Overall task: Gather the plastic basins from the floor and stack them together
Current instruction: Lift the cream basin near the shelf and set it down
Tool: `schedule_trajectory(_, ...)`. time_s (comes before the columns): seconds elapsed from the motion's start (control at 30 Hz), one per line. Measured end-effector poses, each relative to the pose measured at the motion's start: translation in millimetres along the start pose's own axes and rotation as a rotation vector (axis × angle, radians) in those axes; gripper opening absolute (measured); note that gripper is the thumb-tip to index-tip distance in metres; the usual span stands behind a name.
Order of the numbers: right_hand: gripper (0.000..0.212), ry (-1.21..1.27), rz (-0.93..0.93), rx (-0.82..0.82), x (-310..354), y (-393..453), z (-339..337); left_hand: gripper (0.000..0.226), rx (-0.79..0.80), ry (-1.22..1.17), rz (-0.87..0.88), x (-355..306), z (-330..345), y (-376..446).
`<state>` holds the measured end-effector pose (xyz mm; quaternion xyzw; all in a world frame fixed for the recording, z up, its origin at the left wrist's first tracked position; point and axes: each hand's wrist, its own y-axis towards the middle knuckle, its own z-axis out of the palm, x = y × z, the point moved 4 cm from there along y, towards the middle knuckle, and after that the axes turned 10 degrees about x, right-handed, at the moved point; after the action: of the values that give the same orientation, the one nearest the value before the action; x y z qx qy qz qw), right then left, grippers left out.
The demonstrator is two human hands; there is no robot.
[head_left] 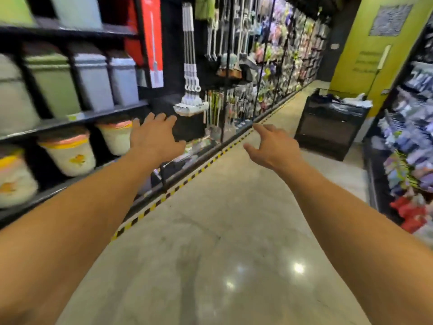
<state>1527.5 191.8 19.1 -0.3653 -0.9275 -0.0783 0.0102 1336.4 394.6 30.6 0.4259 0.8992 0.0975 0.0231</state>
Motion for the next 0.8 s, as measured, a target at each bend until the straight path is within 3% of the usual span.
schedule_trajectory(0.4, 0.071, 0.044, -0.598, 0.069, 304, 79, 51, 0.079, -0.014, 0.095, -0.55, 237, 15, -115)
schedule_trajectory(0.8, 0.072, 0.148, -1.192, 0.107, 590, -18, 97, 0.076, -0.036, 0.214, -1.044, 381, 3, -324)
